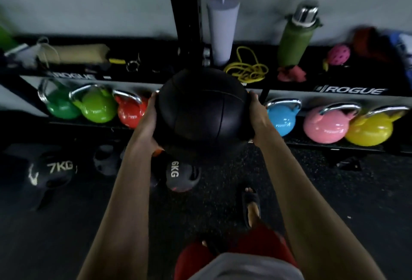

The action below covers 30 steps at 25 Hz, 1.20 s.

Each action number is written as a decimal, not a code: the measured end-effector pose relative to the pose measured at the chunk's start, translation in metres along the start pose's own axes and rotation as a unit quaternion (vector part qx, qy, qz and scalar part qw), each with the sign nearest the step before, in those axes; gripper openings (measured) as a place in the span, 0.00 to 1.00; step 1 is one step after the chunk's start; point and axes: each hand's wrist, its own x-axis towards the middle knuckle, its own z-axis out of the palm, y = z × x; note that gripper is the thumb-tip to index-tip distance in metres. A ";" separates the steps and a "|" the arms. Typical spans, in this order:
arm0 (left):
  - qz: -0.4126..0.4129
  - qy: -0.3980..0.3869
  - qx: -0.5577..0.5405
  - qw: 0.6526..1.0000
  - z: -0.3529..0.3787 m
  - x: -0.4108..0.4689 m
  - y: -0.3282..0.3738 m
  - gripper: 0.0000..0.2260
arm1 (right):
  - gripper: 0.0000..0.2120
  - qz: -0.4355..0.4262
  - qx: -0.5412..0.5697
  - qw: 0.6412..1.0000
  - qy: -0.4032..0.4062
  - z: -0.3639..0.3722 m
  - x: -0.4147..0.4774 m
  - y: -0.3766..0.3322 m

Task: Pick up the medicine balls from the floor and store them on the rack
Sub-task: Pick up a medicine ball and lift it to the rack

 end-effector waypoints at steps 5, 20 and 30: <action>0.051 -0.040 0.017 0.998 0.030 -0.045 0.072 0.27 | 0.36 -0.099 0.004 0.995 0.032 -0.010 -0.038 -0.070; 0.268 -0.181 -0.016 0.946 0.118 -0.134 0.256 0.23 | 0.38 -0.297 0.021 0.952 0.066 -0.051 -0.131 -0.291; 0.308 -0.192 -0.013 0.932 0.229 -0.139 0.336 0.21 | 0.22 -0.503 0.096 0.852 0.109 -0.099 -0.096 -0.362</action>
